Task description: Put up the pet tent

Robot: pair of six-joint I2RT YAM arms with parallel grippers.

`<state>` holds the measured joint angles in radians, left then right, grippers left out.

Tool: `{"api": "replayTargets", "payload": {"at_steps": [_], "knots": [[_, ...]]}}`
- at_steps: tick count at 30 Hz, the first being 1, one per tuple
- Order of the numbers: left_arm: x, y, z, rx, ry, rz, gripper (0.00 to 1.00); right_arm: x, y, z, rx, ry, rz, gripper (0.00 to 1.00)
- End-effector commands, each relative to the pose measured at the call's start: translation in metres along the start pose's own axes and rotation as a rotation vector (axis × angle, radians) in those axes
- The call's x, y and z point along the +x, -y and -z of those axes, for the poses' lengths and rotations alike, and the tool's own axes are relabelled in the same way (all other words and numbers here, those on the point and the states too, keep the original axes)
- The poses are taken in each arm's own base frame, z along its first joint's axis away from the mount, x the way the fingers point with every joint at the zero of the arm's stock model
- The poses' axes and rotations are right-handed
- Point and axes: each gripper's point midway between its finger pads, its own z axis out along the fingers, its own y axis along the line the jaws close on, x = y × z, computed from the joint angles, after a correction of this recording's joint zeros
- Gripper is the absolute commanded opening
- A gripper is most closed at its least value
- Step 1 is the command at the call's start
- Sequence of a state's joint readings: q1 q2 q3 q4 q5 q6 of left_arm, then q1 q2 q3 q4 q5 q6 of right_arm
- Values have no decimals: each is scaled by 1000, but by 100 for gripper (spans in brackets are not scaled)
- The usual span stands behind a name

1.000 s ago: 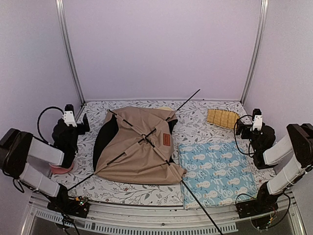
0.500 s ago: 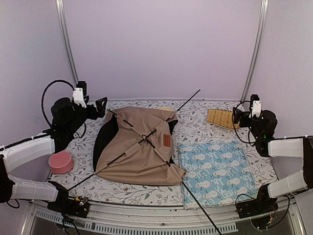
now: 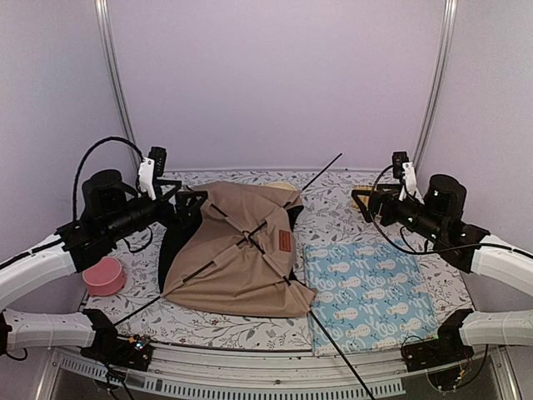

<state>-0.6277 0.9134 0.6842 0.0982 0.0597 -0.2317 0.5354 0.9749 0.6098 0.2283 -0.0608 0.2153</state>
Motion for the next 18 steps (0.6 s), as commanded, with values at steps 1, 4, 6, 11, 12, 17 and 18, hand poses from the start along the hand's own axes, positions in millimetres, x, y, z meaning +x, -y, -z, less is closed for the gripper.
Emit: {"api": "replayTargets", "payload": {"at_steps": [1, 4, 6, 11, 12, 17, 18], "knots": [[-14, 4, 6, -2, 5, 48, 100, -11, 1, 13, 54, -63, -42, 99], [-25, -6, 11, -63, 52, 101, 99, -30, 17, 19, 163, -19, -40, 99], [-21, -20, 14, -142, 49, 162, 99, -39, 15, 19, 163, -2, -39, 99], [-18, -27, 11, -183, 31, 117, 99, -36, 47, 31, 360, -5, -180, 99], [-16, -32, 9, -209, 18, 117, 99, -35, 48, 31, 367, -4, -200, 99], [-2, -48, -2, -256, -41, 151, 99, -32, 42, 36, 319, 10, -212, 99], [0, -50, -3, -259, -47, 167, 99, -29, 41, 38, 308, 13, -221, 99]]}}
